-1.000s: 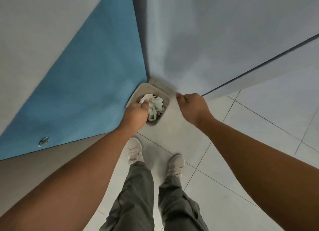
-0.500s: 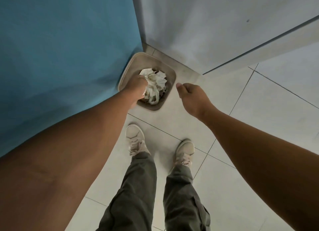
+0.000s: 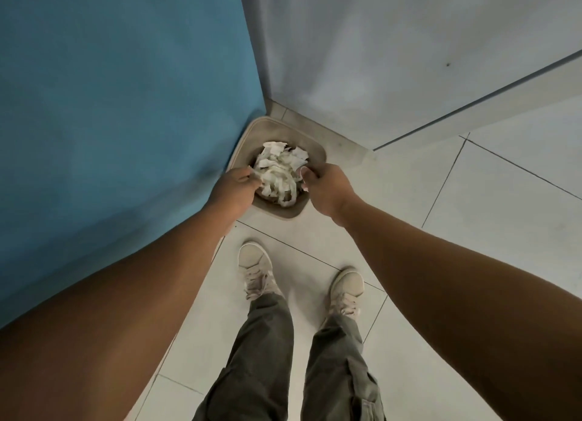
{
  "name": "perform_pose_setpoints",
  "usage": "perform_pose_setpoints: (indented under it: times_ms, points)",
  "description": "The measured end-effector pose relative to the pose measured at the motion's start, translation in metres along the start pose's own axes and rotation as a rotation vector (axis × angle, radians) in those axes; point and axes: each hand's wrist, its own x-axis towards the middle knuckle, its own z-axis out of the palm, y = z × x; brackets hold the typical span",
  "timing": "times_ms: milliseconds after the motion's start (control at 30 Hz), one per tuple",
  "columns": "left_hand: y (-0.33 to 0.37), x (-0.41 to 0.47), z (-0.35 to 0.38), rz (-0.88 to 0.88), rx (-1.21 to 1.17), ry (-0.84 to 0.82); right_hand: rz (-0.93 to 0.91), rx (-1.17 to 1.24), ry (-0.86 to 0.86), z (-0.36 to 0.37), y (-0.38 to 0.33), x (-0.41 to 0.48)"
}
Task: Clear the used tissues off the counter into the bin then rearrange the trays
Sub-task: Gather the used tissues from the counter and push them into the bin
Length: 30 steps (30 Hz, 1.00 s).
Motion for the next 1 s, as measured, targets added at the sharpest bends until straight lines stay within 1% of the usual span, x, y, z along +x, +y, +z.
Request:
perform_pose_setpoints:
  times_ms: [67,133,233,333,433,533,700,867,1000]
  points:
    - [-0.009,0.0,-0.002,0.007,-0.006,0.007,0.014,-0.012,0.01,0.008,-0.006,0.012]
    - [-0.016,0.0,-0.004,0.003,-0.014,0.009,0.067,-0.007,-0.022,0.017,-0.005,0.027]
    - [-0.025,0.002,-0.005,-0.005,-0.055,0.009,0.141,-0.069,-0.065,0.026,0.004,0.037]
    - [-0.022,-0.004,-0.007,0.024,-0.059,0.034,0.137,-0.15,0.002,0.02,0.012,0.025]
    - [-0.015,-0.014,-0.01,0.046,-0.037,0.025,0.122,-0.115,0.028,0.007,0.009,0.001]
    - [0.002,-0.035,-0.017,0.09,0.053,0.029,0.049,-0.143,0.031,-0.01,-0.004,-0.027]
    - [0.058,-0.101,-0.039,0.211,0.219,0.072,-0.101,-0.199,0.051,-0.054,-0.059,-0.093]
    - [0.113,-0.194,-0.07,0.364,0.324,0.171,-0.321,-0.281,0.091,-0.109,-0.13,-0.17]
    - [0.157,-0.271,-0.089,0.509,0.405,0.284,-0.509,-0.352,0.132,-0.152,-0.18,-0.226]
